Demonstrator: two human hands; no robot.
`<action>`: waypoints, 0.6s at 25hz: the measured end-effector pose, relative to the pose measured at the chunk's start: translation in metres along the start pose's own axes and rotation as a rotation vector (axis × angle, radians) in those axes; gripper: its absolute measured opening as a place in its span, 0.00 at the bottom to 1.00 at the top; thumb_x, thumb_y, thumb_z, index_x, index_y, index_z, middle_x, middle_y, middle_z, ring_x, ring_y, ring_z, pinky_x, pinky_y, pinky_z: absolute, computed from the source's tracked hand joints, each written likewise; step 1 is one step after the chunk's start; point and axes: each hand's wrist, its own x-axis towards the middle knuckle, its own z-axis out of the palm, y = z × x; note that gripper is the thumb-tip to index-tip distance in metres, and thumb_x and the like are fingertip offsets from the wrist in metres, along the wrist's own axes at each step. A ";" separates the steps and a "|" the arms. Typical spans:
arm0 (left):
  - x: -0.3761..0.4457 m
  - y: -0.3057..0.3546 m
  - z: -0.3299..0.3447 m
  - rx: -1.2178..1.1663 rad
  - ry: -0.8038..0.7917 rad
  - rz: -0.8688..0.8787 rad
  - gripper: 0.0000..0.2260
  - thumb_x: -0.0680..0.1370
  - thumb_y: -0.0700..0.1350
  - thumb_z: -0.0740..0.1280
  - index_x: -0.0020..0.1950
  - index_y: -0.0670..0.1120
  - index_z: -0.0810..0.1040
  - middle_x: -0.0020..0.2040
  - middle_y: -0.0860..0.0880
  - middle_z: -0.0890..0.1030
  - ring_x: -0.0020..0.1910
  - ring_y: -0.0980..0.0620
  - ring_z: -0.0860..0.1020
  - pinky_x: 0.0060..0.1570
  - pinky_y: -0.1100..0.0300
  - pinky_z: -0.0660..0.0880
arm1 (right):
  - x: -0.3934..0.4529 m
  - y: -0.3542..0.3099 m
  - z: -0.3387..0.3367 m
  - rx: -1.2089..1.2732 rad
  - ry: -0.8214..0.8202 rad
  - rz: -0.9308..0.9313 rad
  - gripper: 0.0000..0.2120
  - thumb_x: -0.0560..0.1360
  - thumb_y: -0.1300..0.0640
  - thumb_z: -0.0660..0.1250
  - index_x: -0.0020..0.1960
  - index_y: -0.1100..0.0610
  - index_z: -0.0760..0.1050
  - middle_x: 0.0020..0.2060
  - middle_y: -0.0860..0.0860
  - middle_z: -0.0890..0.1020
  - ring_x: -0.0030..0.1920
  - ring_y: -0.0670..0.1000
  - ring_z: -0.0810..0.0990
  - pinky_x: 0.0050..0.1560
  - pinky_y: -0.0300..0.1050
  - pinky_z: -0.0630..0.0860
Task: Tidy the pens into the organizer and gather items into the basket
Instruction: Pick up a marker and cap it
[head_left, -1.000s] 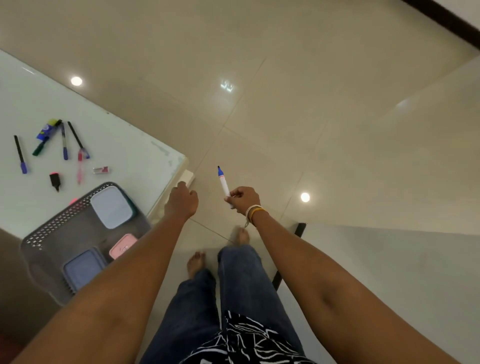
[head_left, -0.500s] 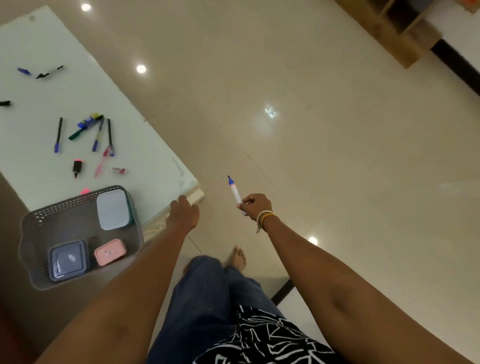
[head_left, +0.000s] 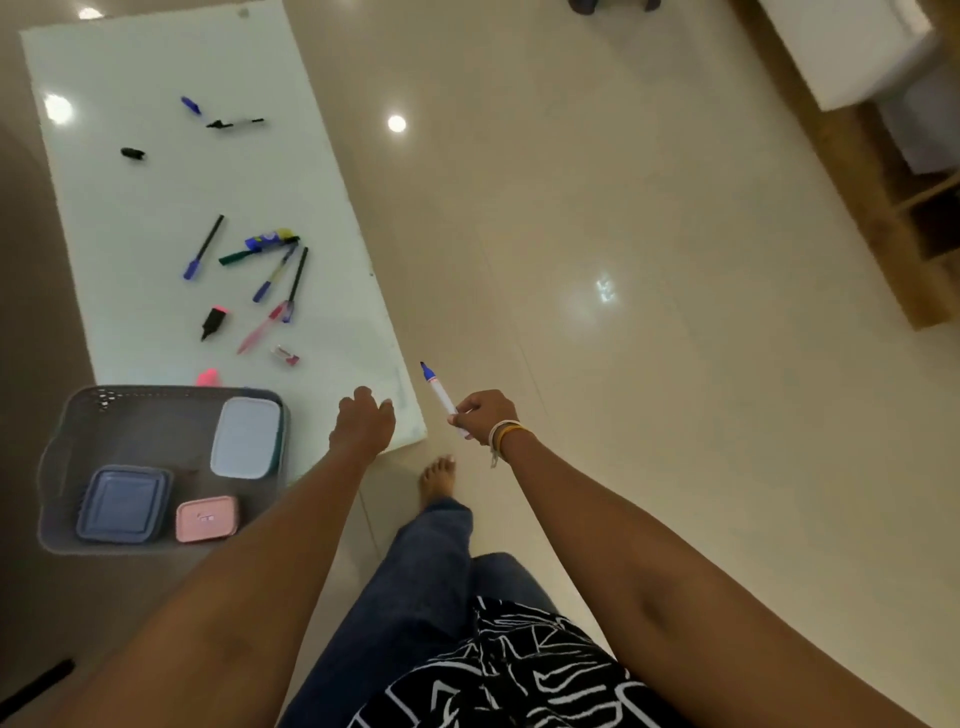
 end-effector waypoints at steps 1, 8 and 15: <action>0.008 0.005 -0.010 -0.017 0.003 -0.014 0.21 0.82 0.50 0.55 0.71 0.40 0.63 0.69 0.36 0.67 0.68 0.39 0.67 0.67 0.48 0.63 | 0.008 -0.019 -0.002 -0.016 -0.020 -0.017 0.10 0.71 0.57 0.72 0.51 0.60 0.81 0.47 0.60 0.85 0.39 0.54 0.82 0.41 0.44 0.80; 0.047 0.022 -0.063 -0.168 0.063 -0.145 0.20 0.82 0.50 0.56 0.69 0.39 0.66 0.67 0.35 0.69 0.66 0.37 0.69 0.64 0.49 0.66 | 0.054 -0.117 -0.008 -0.228 -0.174 -0.097 0.11 0.72 0.57 0.71 0.53 0.60 0.81 0.42 0.55 0.82 0.38 0.53 0.81 0.27 0.36 0.70; 0.086 0.042 -0.085 -0.410 0.145 -0.352 0.18 0.82 0.48 0.55 0.64 0.37 0.71 0.65 0.35 0.74 0.64 0.37 0.71 0.62 0.51 0.67 | 0.110 -0.200 -0.024 -0.470 -0.334 -0.239 0.09 0.73 0.58 0.69 0.51 0.59 0.81 0.46 0.57 0.84 0.47 0.57 0.84 0.35 0.39 0.73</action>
